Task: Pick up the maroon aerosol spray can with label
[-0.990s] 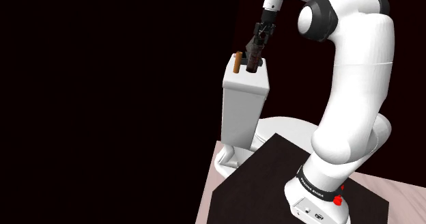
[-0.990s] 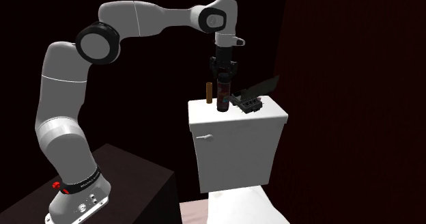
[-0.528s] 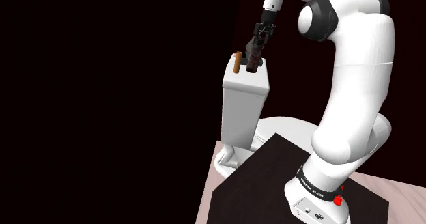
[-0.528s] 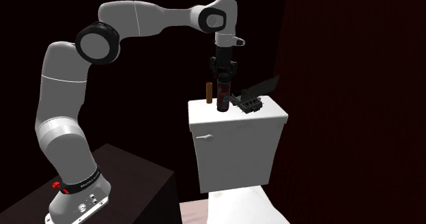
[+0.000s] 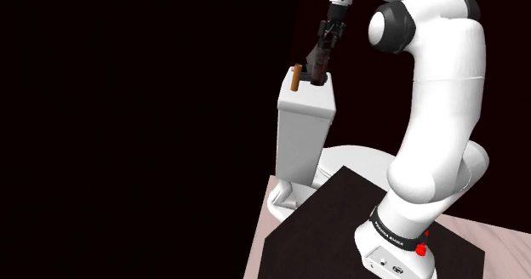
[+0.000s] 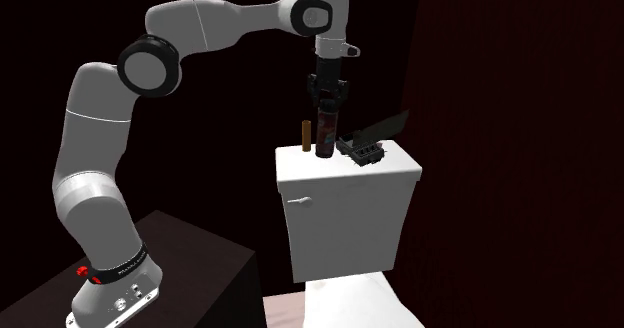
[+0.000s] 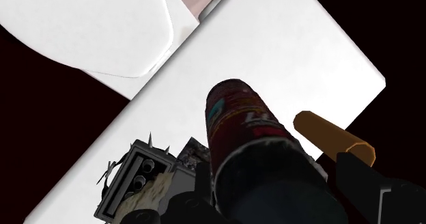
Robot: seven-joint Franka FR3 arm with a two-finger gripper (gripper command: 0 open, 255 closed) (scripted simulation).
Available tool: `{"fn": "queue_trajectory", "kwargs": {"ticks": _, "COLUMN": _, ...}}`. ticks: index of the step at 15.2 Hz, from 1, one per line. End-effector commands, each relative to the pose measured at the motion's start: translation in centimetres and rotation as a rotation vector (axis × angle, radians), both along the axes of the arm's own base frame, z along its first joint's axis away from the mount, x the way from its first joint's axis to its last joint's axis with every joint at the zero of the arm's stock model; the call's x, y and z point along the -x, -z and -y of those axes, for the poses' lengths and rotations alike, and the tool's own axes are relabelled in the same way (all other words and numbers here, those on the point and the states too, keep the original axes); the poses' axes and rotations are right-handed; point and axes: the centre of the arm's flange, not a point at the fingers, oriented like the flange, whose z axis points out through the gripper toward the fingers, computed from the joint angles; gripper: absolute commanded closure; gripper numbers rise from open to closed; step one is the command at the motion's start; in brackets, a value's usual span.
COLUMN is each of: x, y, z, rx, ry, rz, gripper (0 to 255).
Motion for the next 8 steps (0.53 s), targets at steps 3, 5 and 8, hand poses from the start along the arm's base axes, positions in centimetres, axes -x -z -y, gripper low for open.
{"fn": "queue_trajectory", "kwargs": {"ticks": 3, "x": 0.0, "y": -2.2, "z": -0.1, "rx": 0.0, "ry": 0.0, "rz": 0.001, "gripper": 255}}
{"fn": "queue_trajectory", "kwargs": {"ticks": 5, "x": 0.0, "y": -3.2, "z": -0.1, "rx": 0.0, "ry": 0.0, "rz": 0.001, "gripper": 255}}
{"fn": "queue_trajectory", "kwargs": {"ticks": 8, "x": 0.0, "y": -4.8, "z": -0.1, "rx": 0.0, "ry": 0.0, "rz": 0.001, "gripper": 255}}
